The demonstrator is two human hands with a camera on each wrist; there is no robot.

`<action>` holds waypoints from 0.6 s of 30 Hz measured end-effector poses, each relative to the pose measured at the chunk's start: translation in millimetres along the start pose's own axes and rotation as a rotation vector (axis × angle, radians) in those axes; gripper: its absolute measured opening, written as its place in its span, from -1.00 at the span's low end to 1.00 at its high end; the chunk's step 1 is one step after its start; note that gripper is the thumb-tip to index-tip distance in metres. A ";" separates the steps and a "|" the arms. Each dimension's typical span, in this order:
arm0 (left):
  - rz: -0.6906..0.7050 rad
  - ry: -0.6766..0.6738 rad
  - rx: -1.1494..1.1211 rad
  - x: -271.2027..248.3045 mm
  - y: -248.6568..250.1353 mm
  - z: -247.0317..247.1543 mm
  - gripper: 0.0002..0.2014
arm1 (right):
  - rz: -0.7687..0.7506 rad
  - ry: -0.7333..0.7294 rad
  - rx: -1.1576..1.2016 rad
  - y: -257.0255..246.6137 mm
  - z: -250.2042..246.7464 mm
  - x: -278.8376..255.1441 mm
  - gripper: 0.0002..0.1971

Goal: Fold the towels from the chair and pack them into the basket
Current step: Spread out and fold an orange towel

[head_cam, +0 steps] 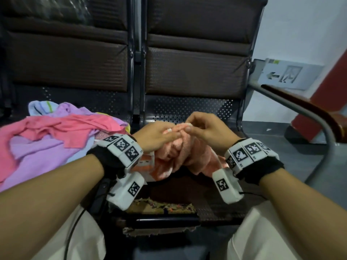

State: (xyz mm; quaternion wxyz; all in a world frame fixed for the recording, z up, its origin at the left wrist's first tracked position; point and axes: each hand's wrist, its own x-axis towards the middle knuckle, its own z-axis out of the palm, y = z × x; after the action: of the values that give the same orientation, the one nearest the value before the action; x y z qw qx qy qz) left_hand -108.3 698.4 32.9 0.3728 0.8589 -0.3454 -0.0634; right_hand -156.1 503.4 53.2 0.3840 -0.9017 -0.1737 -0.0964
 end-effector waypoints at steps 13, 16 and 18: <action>0.077 0.504 -0.682 4.8 32.0 -44.0 -0.70 | -0.019 0.111 -0.279 -2.4 4.6 11.6 -0.76; 0.060 0.681 -0.697 8.1 24.9 -56.4 -0.80 | -0.002 0.455 -0.170 1.2 -14.3 21.0 -0.84; 0.035 0.733 -0.615 11.4 16.1 -58.8 -0.77 | 0.054 0.573 -0.123 5.6 -19.2 25.2 -0.87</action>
State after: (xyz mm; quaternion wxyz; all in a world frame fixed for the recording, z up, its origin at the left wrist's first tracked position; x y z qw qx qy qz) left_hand -87.0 718.4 87.5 0.7077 0.6688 -0.1708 0.1505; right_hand -131.5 491.9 70.4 0.3643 -0.8637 -0.0278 -0.3472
